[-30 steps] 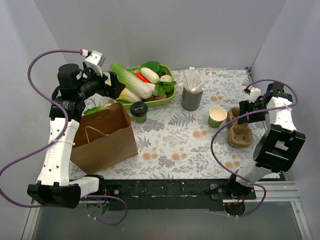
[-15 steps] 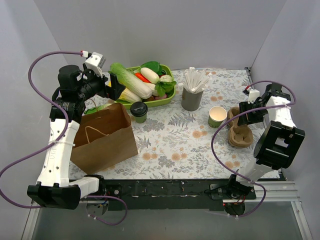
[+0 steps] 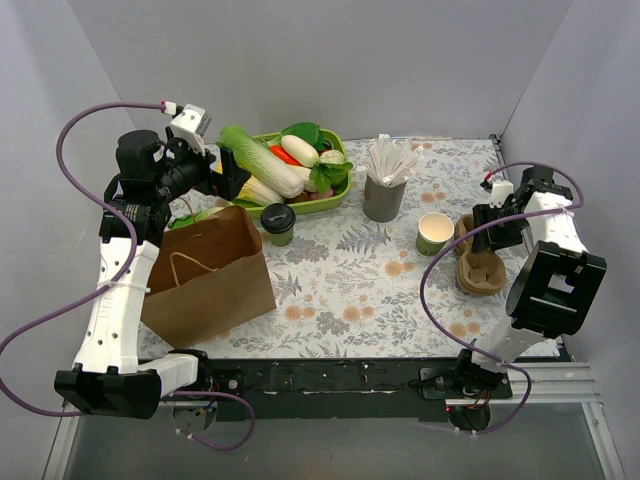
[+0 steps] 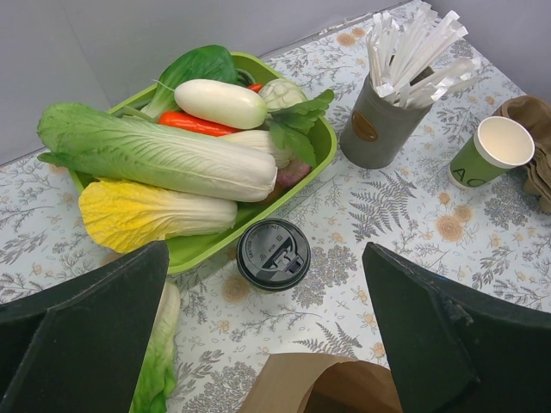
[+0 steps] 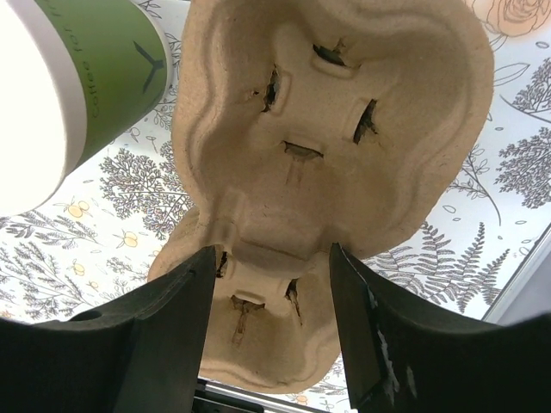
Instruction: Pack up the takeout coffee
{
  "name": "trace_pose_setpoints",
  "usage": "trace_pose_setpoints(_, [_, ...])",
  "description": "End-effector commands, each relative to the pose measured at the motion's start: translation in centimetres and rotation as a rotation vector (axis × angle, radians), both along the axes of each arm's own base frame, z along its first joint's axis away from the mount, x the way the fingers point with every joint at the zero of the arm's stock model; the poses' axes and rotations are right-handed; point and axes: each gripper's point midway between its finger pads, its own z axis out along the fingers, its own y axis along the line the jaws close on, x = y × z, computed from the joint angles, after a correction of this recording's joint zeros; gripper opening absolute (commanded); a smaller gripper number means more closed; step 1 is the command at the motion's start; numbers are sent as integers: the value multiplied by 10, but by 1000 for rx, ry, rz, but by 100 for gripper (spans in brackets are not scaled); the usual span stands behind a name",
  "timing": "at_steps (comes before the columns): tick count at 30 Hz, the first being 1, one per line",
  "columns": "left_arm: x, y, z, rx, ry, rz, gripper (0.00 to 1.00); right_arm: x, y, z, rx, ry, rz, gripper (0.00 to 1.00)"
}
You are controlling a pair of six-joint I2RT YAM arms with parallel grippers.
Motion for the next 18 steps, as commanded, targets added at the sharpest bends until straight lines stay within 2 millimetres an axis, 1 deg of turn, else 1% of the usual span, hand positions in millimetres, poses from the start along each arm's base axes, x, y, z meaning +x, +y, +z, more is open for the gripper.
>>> trace_pose_setpoints(1, [-3,3,9,3,-38,8,98,-2,-4,-4,-33,9,-41,63])
trace_pose_setpoints(10, [-3,3,7,3,-35,9,98,-8,-3,-9,-44,30,-57,63])
trace_pose_setpoints(18, [-2,4,7,5,-40,12,98,-10,-7,-4,-76,31,-66,62])
